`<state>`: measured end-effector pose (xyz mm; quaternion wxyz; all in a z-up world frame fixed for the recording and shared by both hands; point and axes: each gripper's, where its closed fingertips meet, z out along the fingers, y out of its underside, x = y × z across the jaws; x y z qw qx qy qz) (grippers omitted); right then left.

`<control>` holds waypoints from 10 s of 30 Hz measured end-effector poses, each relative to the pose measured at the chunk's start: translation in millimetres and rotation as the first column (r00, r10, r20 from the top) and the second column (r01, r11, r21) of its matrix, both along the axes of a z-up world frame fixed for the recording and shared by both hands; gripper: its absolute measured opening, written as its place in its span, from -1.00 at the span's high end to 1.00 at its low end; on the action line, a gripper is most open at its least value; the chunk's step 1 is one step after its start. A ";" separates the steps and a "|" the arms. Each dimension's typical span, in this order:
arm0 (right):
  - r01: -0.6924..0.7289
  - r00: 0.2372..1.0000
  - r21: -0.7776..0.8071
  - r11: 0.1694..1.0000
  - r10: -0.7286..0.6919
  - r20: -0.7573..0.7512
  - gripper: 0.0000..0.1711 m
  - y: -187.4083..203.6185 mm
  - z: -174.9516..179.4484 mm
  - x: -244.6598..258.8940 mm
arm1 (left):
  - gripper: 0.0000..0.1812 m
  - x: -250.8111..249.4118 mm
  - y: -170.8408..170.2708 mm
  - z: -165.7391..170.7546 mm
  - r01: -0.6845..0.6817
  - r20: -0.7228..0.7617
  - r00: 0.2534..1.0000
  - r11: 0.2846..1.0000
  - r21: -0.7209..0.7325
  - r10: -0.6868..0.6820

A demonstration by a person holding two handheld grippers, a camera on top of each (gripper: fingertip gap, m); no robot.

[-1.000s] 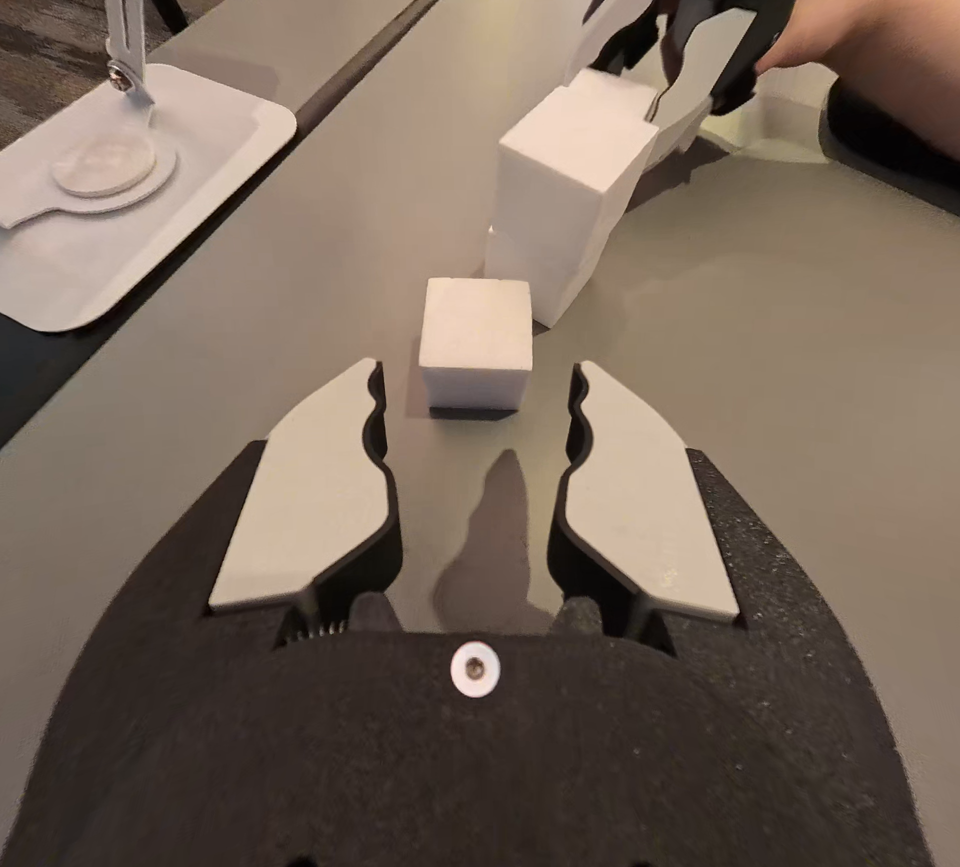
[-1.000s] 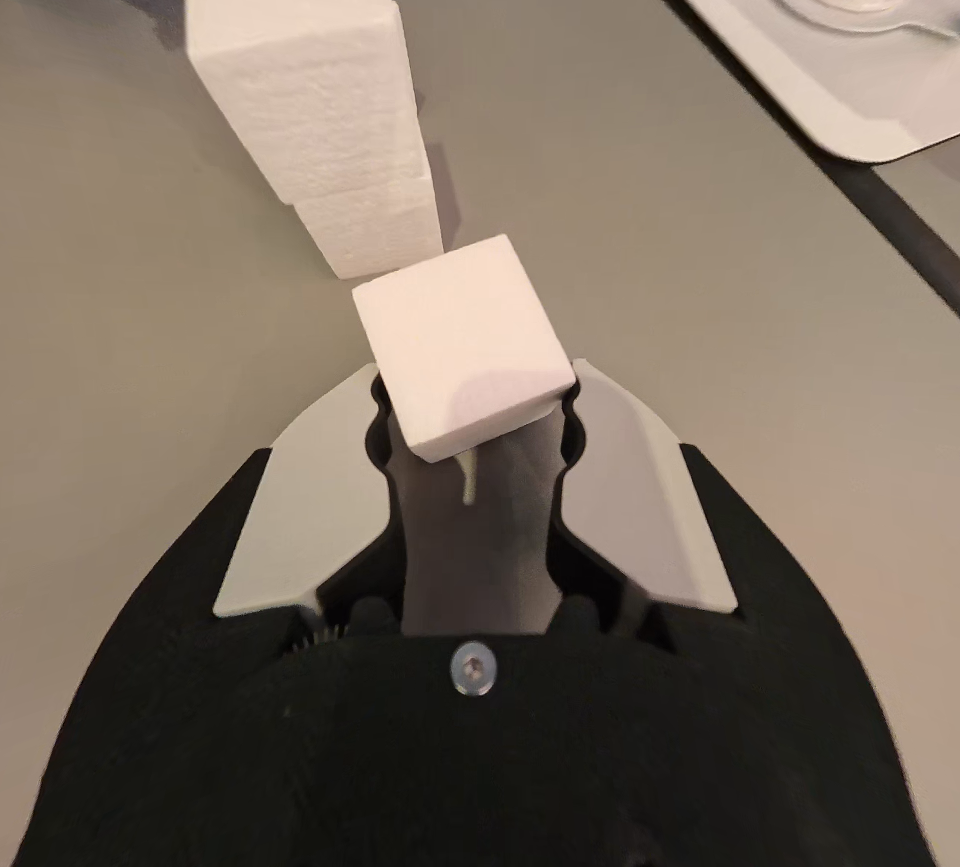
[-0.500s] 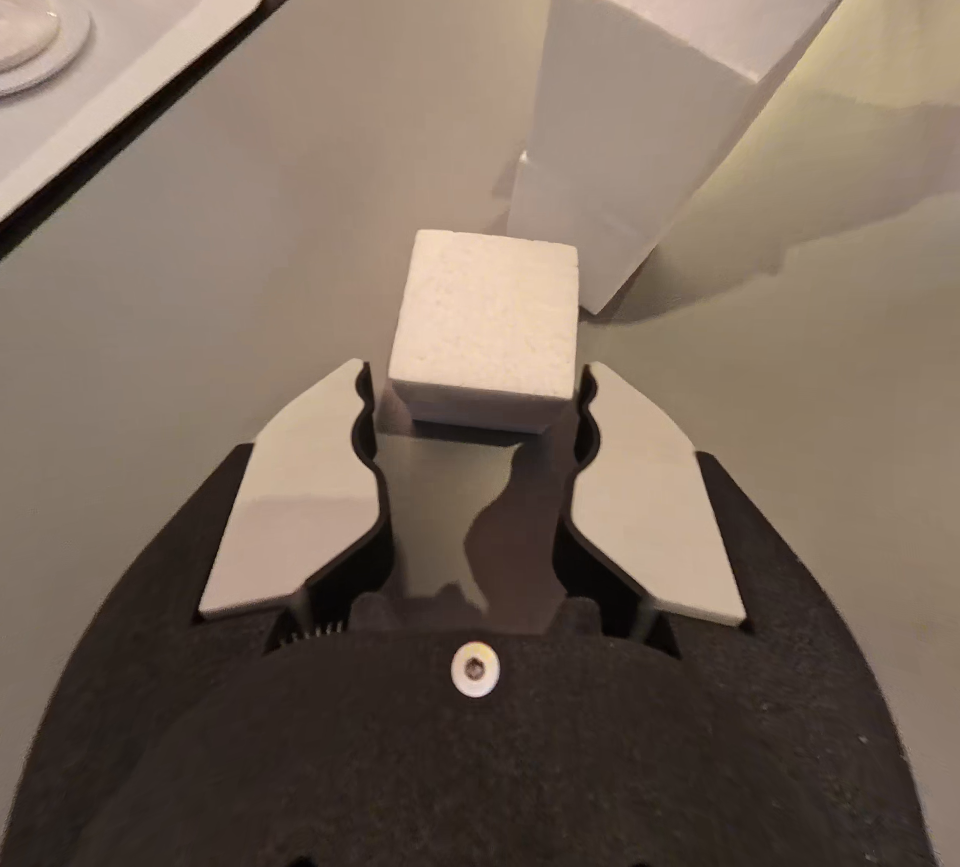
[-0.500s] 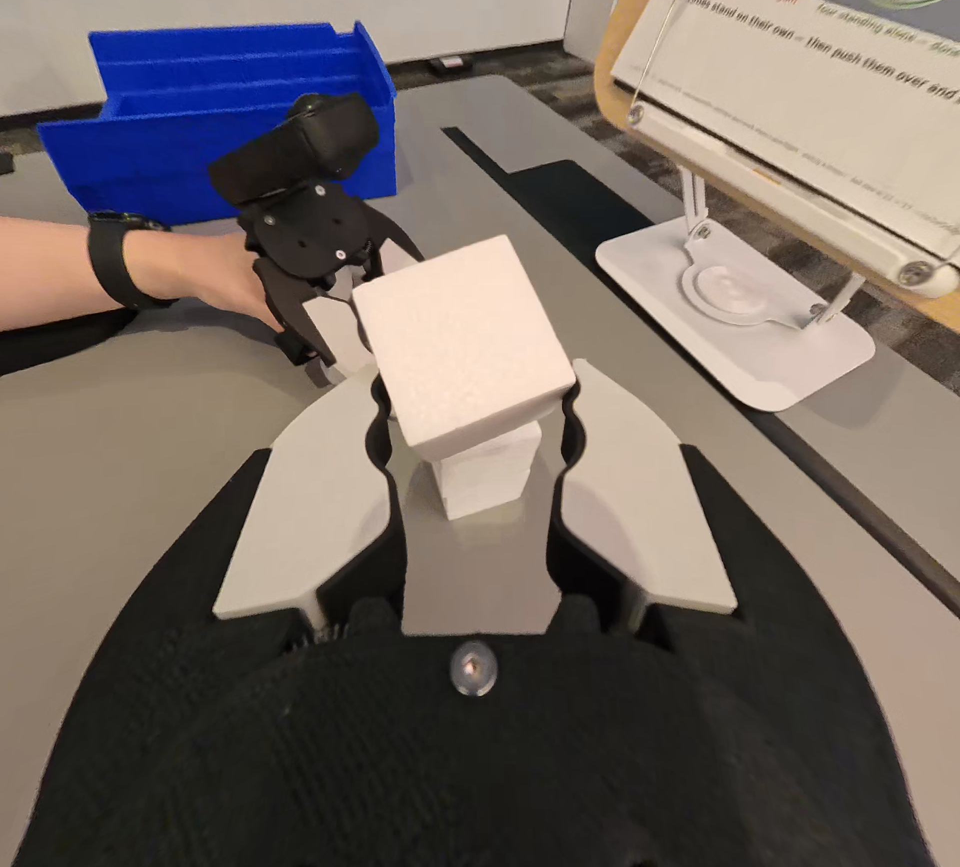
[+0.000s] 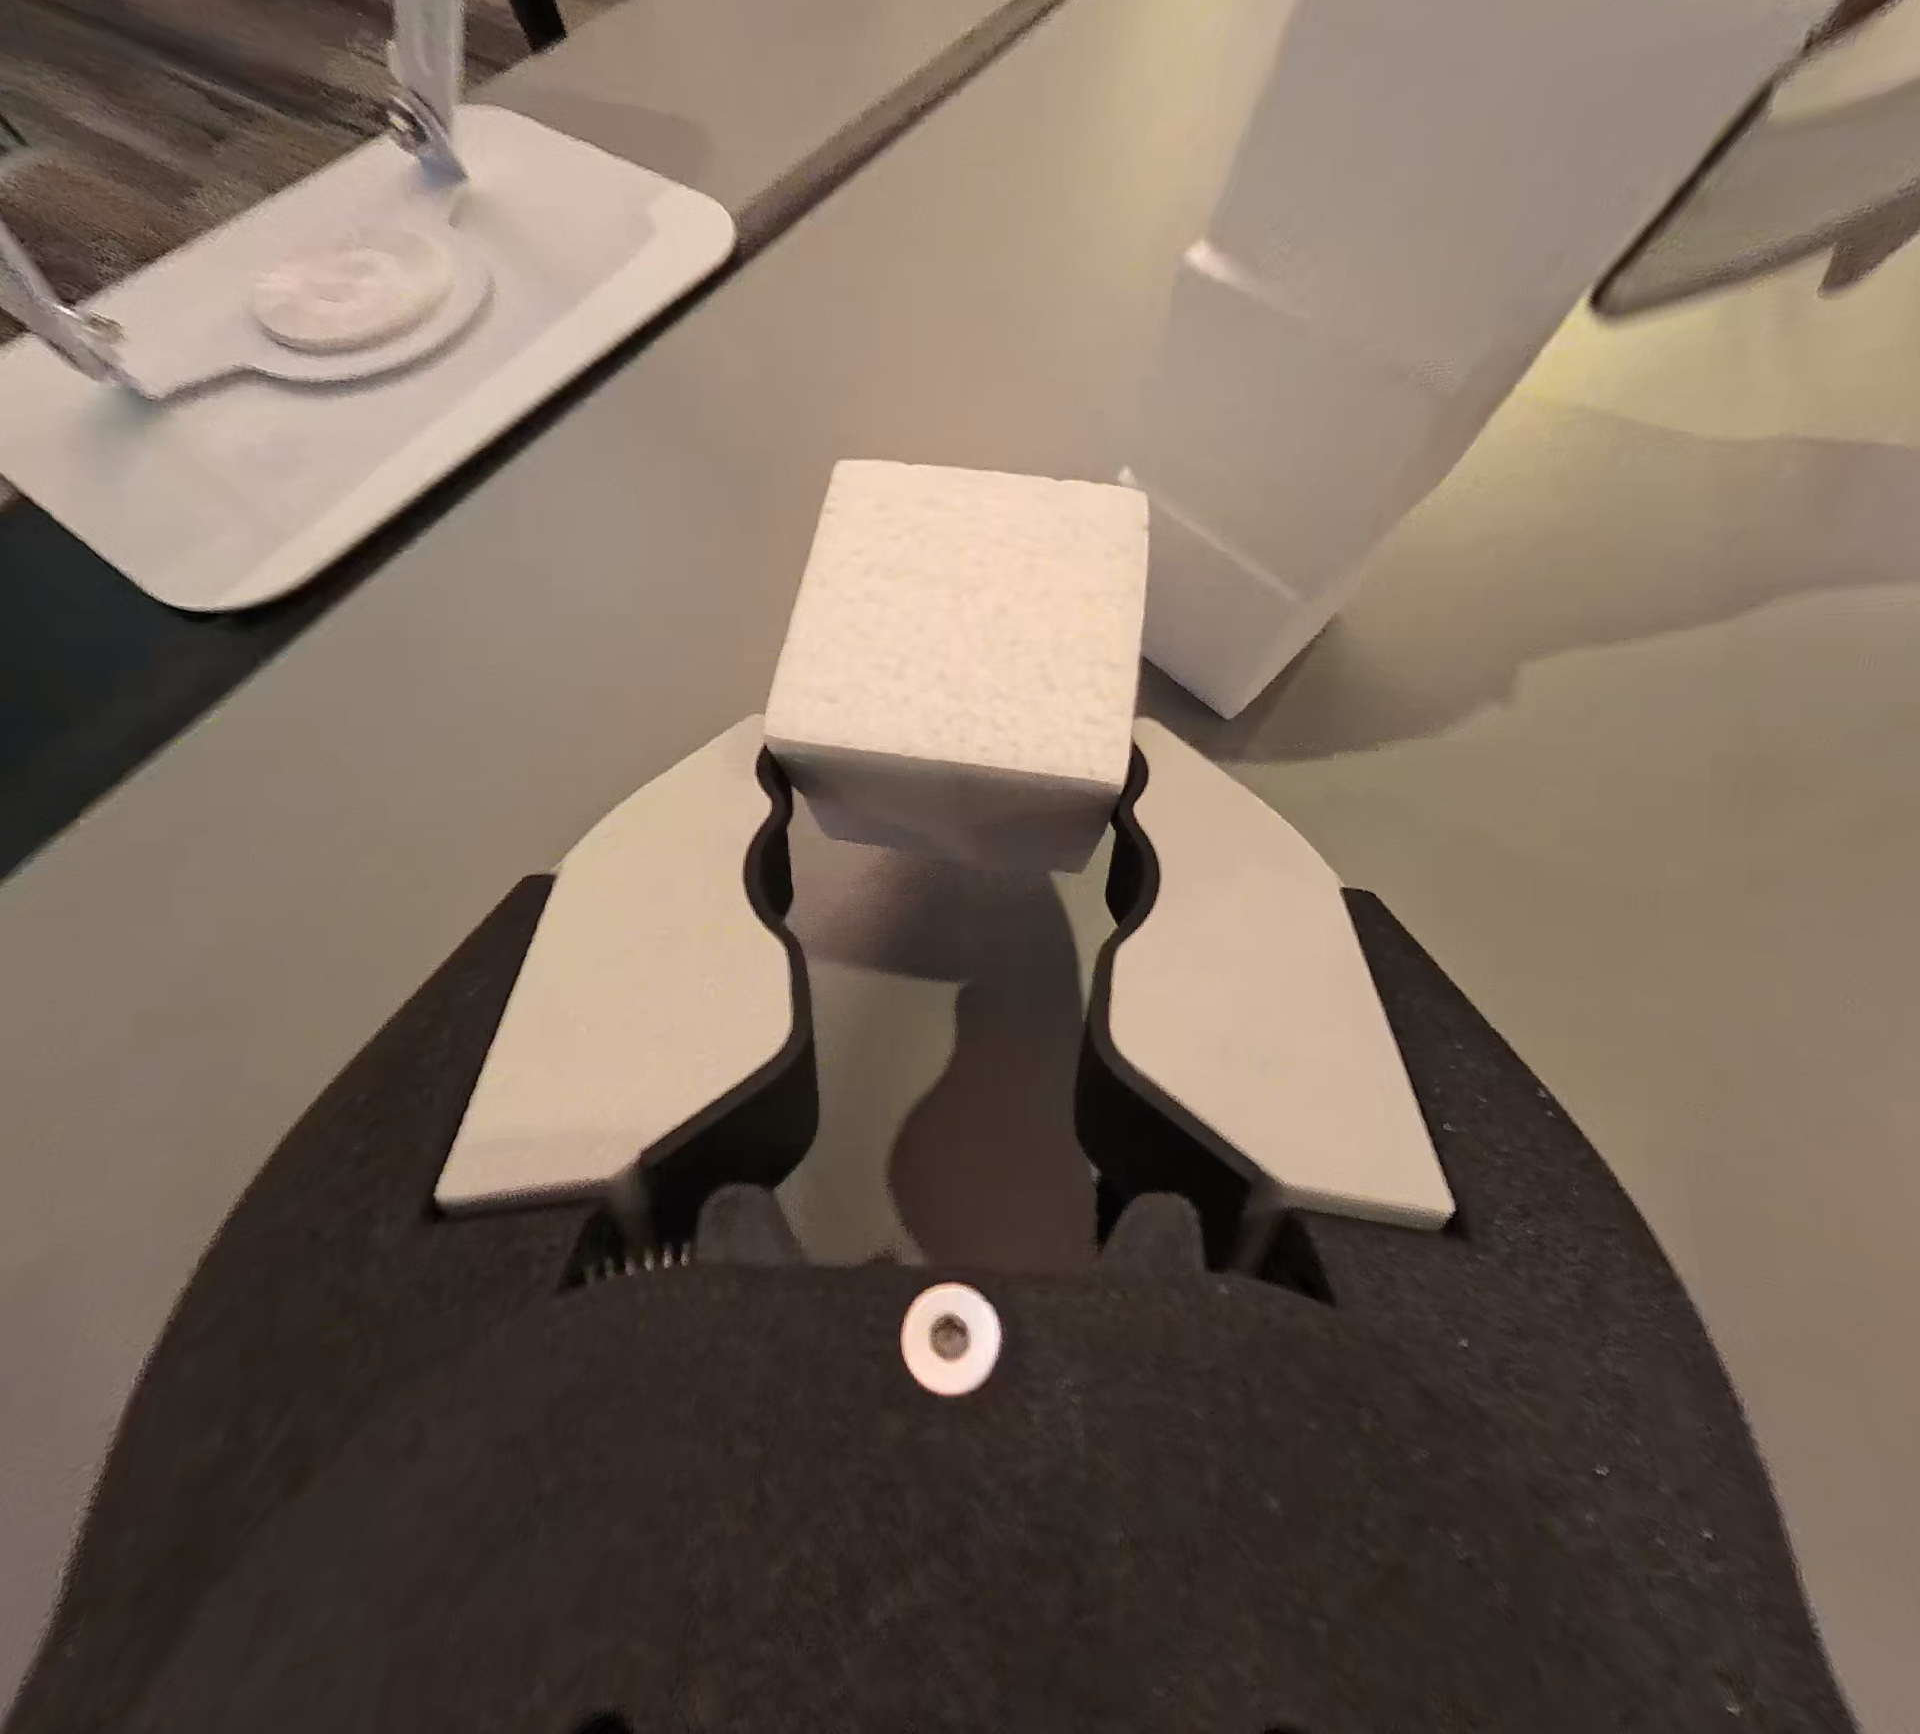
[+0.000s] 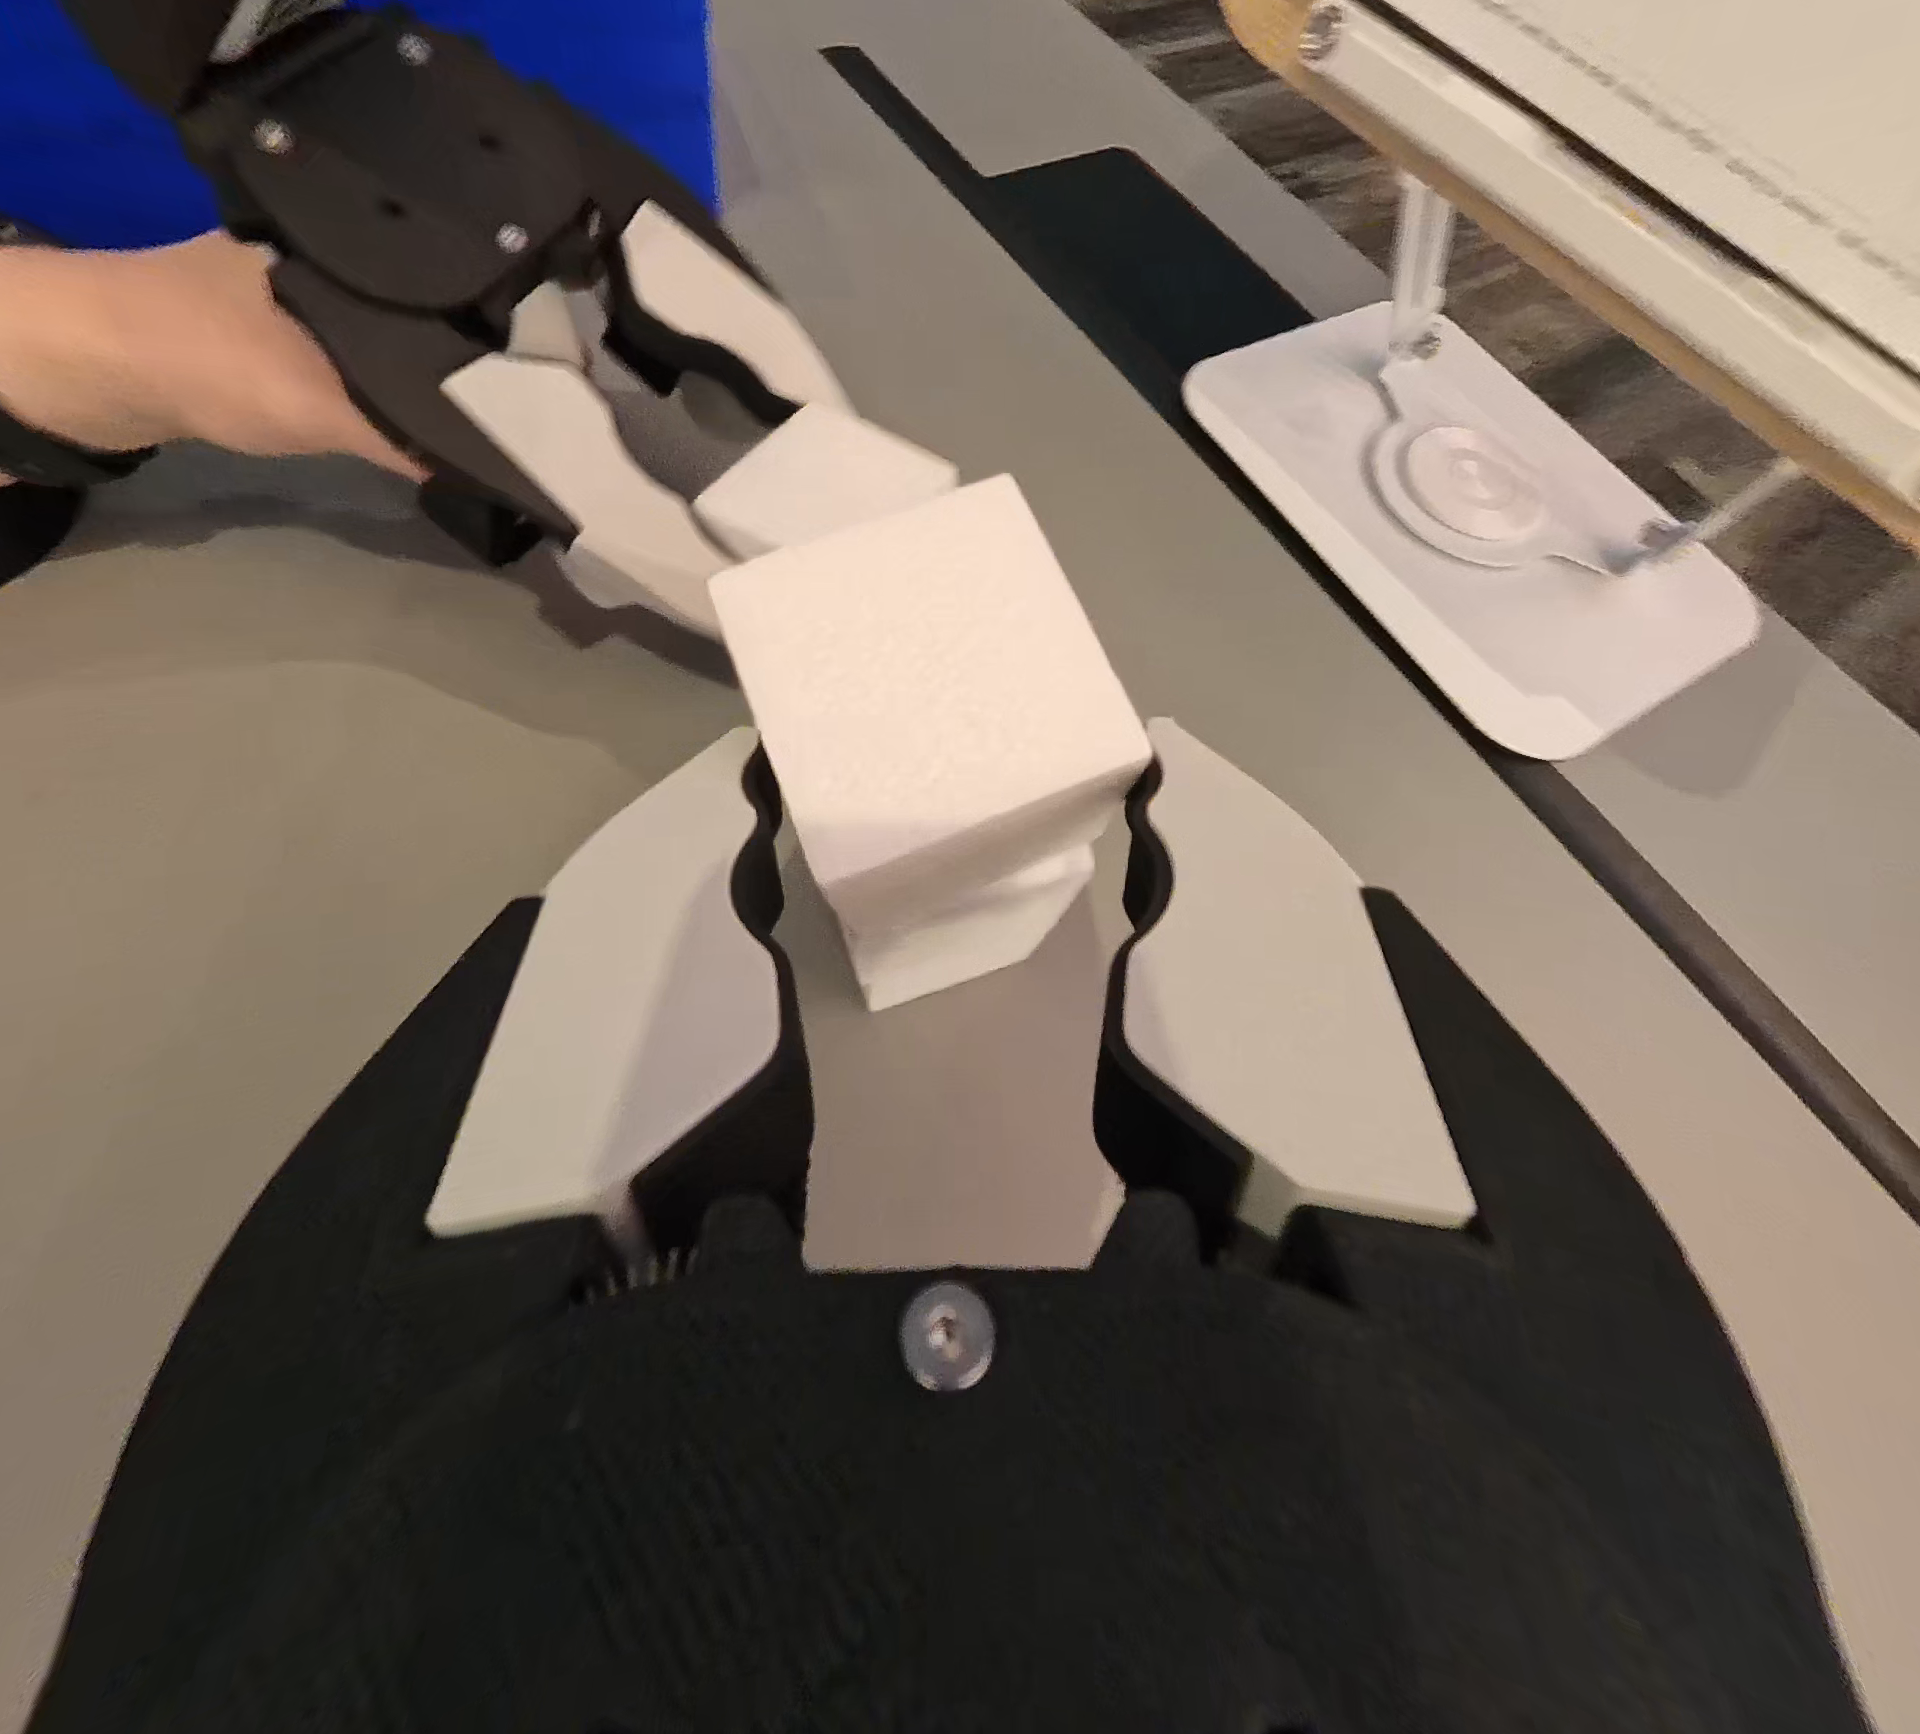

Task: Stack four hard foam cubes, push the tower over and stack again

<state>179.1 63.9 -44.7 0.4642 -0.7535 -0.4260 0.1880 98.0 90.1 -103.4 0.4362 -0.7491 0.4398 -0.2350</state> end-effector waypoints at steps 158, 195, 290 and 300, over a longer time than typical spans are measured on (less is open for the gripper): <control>-0.510 0.856 -0.093 0.855 0.515 0.047 0.28 -55.7 40.7 128.5 | 0.13 132.9 -56.1 27.4 0.314 0.109 0.943 0.949 0.036 -0.316; -0.569 0.817 -0.193 0.799 0.577 -0.019 0.05 -49.1 10.7 157.4 | 0.16 131.3 -66.7 3.5 0.382 0.027 0.924 0.923 -0.047 -0.381; -0.317 0.949 -0.026 0.948 0.316 -0.012 0.02 -42.6 132.6 124.1 | 0.18 122.0 -67.4 -4.4 0.384 0.053 0.923 0.916 -0.112 -0.381; 0.049 0.985 0.170 0.984 -0.020 -0.173 0.99 -49.5 115.4 178.3 | 0.27 111.5 -56.3 42.6 0.317 0.117 0.943 0.948 -0.034 -0.312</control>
